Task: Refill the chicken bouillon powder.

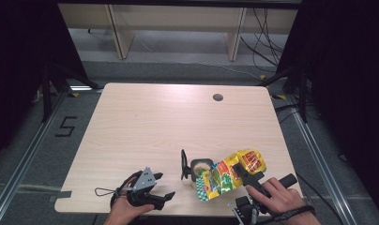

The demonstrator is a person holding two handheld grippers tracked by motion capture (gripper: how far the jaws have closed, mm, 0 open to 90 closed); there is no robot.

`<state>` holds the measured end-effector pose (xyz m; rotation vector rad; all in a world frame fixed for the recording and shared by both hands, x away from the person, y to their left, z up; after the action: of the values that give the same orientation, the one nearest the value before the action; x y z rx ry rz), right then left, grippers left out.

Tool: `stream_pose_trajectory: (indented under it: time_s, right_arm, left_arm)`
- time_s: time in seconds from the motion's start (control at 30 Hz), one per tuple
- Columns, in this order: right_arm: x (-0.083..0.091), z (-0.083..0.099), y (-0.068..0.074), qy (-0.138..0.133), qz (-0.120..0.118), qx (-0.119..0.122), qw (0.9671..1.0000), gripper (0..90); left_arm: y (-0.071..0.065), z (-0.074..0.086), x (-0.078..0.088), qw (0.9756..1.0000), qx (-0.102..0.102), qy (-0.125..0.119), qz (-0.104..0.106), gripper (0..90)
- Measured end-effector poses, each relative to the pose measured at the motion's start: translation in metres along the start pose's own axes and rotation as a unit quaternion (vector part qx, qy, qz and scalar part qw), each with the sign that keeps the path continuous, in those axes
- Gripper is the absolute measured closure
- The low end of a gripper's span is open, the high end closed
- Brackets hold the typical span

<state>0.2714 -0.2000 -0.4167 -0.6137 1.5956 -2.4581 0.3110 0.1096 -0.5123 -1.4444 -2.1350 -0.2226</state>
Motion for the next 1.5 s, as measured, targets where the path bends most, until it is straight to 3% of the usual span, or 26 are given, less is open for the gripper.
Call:
stream_pose_trajectory:
  time_s: [0.03, 0.07, 0.13, 0.17, 0.2, 0.27, 0.3, 0.33, 0.37, 0.43, 0.47, 0.5, 0.53, 0.6, 0.67, 0.77, 0.93, 0.97, 1.07, 1.13, 1.17, 1.33, 1.43, 1.5]
  right_arm:
    - [0.0024, 0.0008, 0.0003, 0.008, -0.001, -0.008, 0.9999, 53.1]
    - [0.0017, 0.0009, -0.0023, -0.002, 0.001, -0.001, 1.0000, 53.1]
    - [0.0018, -0.0004, 0.0007, 0.008, 0.001, -0.003, 1.0000, 53.3]
    - [0.0005, -0.0014, 0.0017, 0.012, 0.001, 0.002, 0.9999, 53.4]
    - [-0.0006, -0.0015, 0.0011, 0.008, 0.003, 0.009, 0.9999, 53.5]
    - [0.0002, 0.0005, 0.0001, 0.002, 0.002, 0.005, 1.0000, 53.7]
    - [0.0015, 0.0008, 0.0012, 0.008, 0.000, -0.009, 0.9999, 53.8]
    - [0.0019, 0.0009, 0.0023, 0.012, 0.004, -0.012, 0.9999, 53.8]
    - [-0.0001, 0.0002, 0.0007, 0.004, 0.005, 0.004, 1.0000, 53.8]
    - [-0.0007, 0.0010, 0.0021, 0.008, 0.004, -0.009, 0.9999, 53.9]
    - [0.0019, 0.0028, 0.0066, 0.024, -0.001, -0.049, 0.9985, 53.9]
    - [0.0002, 0.0030, 0.0039, 0.011, -0.002, -0.034, 0.9994, 53.9]
    - [-0.0016, 0.0038, 0.0005, -0.002, -0.003, -0.018, 0.9998, 53.9]
    - [-0.0021, 0.0050, 0.0013, 0.003, 0.002, -0.021, 0.9998, 53.9]
    - [-0.0021, 0.0060, 0.0010, 0.004, 0.004, -0.018, 0.9998, 53.9]
    - [-0.0011, 0.0066, 0.0010, 0.006, 0.003, -0.019, 0.9998, 53.9]
    - [-0.0006, 0.0021, 0.0024, 0.006, -0.003, -0.025, 0.9997, 54.0]
    - [-0.0006, 0.0022, 0.0015, 0.003, -0.003, -0.022, 0.9998, 54.0]
    - [0.0001, 0.0041, 0.0011, 0.005, 0.001, -0.027, 0.9996, 54.0]
    - [-0.0007, 0.0036, -0.0003, 0.002, 0.003, -0.008, 1.0000, 54.0]
    - [-0.0010, 0.0031, 0.0012, 0.003, 0.000, -0.016, 0.9999, 54.1]
    - [-0.0001, 0.0031, 0.0001, 0.005, -0.001, -0.015, 0.9999, 54.1]
    - [-0.0007, 0.0041, -0.0004, 0.001, 0.004, -0.013, 0.9999, 54.1]
    - [-0.0010, 0.0041, -0.0007, -0.001, 0.005, -0.015, 0.9999, 54.1]
  left_arm:
    - [0.0008, 0.0002, 0.0007, 1.0000, -0.003, 0.008, -0.002, 20.7]
    - [0.0002, 0.0002, 0.0003, 1.0000, 0.002, 0.006, -0.004, 20.7]
    - [-0.0010, -0.0002, -0.0013, 1.0000, 0.001, -0.004, 0.002, 20.7]
    - [-0.0027, 0.0004, -0.0018, 0.9999, 0.015, -0.006, 0.001, 20.8]
    - [-0.0006, -0.0002, -0.0008, 1.0000, 0.001, -0.003, 0.000, 20.7]
    - [0.0005, 0.0000, 0.0004, 1.0000, 0.001, 0.005, -0.002, 20.7]
    - [-0.0019, 0.0003, -0.0017, 0.9998, 0.017, -0.009, 0.000, 20.7]
    - [-0.0006, 0.0004, -0.0004, 1.0000, 0.006, 0.001, -0.001, 20.7]
    - [-0.0014, 0.0000, -0.0017, 0.9999, 0.010, -0.008, 0.000, 20.7]
    - [-0.0006, -0.0003, -0.0011, 1.0000, 0.001, -0.004, 0.002, 20.8]
    - [-0.0004, -0.0001, -0.0009, 1.0000, 0.000, -0.003, 0.001, 20.7]
    - [0.0000, 0.0004, 0.0001, 1.0000, 0.001, 0.005, -0.004, 20.7]
    - [-0.0007, 0.0001, -0.0009, 1.0000, 0.008, -0.003, 0.000, 20.7]
    - [-0.0015, 0.0001, -0.0015, 0.9998, 0.017, -0.009, -0.001, 20.7]
    - [0.0008, 0.0002, 0.0007, 1.0000, -0.005, 0.008, -0.002, 20.7]
    - [-0.0013, -0.0001, -0.0016, 0.9999, 0.012, -0.007, 0.000, 20.7]
    - [-0.0012, 0.0000, -0.0014, 0.9999, 0.011, -0.007, 0.001, 20.7]
    - [0.0002, 0.0004, 0.0002, 1.0000, 0.002, 0.005, -0.002, 20.7]
    - [-0.0004, 0.0001, -0.0005, 1.0000, 0.007, -0.001, -0.001, 20.7]
    - [-0.0016, 0.0001, -0.0018, 0.9999, 0.011, -0.008, 0.000, 20.8]
    - [-0.0008, 0.0000, -0.0012, 1.0000, 0.001, -0.004, 0.002, 20.7]
    - [0.0004, 0.0005, 0.0005, 1.0000, 0.000, 0.007, -0.003, 20.7]
    - [-0.0011, -0.0001, -0.0011, 1.0000, 0.007, -0.004, 0.001, 20.7]
    - [0.0005, 0.0000, 0.0002, 1.0000, -0.006, 0.005, -0.001, 20.8]
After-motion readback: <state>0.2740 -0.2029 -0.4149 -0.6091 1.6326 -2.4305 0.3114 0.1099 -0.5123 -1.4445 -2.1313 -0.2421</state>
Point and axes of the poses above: each handheld gripper's, and its own axes: x roughly backward along the jaws, z roughly out of its underside, y roughly to its left, the point moved 2 cm from there along -x, roughly forward along the jaws, and after that the axes turned 12 degrees about z, right-handed, at the moved point
